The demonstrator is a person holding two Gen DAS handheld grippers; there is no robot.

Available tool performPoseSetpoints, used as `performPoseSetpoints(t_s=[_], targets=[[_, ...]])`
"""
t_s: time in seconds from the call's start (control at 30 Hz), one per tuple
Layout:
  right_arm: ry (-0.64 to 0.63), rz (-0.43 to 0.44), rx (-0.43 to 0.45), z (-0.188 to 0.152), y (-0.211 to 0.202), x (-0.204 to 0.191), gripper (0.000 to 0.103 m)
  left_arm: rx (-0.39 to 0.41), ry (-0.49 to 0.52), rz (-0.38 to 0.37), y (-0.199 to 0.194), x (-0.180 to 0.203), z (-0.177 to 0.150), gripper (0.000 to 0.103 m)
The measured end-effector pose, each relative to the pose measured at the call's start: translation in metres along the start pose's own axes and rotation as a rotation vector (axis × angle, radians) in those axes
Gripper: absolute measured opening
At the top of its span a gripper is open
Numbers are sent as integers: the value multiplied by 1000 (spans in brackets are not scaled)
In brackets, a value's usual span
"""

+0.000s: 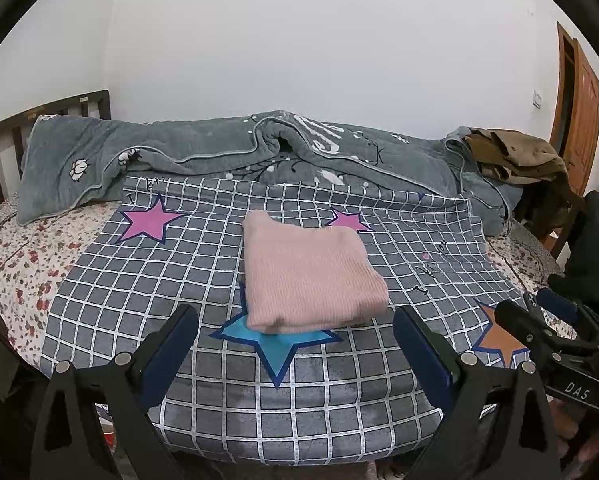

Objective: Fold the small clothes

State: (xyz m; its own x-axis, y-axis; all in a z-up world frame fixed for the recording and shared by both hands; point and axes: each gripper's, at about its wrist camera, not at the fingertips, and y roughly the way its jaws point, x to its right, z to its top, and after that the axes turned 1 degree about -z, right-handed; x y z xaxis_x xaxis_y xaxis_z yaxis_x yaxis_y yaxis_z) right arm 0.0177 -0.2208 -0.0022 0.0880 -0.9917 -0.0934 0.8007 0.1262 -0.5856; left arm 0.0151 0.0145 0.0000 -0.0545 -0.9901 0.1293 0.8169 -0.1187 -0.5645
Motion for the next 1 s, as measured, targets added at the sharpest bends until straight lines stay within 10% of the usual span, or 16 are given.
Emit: performPoseSetpoints(t_s=[1.0], targets=[[4, 4, -1, 2, 0, 1, 99, 3, 3, -1, -2, -2, 3, 99]])
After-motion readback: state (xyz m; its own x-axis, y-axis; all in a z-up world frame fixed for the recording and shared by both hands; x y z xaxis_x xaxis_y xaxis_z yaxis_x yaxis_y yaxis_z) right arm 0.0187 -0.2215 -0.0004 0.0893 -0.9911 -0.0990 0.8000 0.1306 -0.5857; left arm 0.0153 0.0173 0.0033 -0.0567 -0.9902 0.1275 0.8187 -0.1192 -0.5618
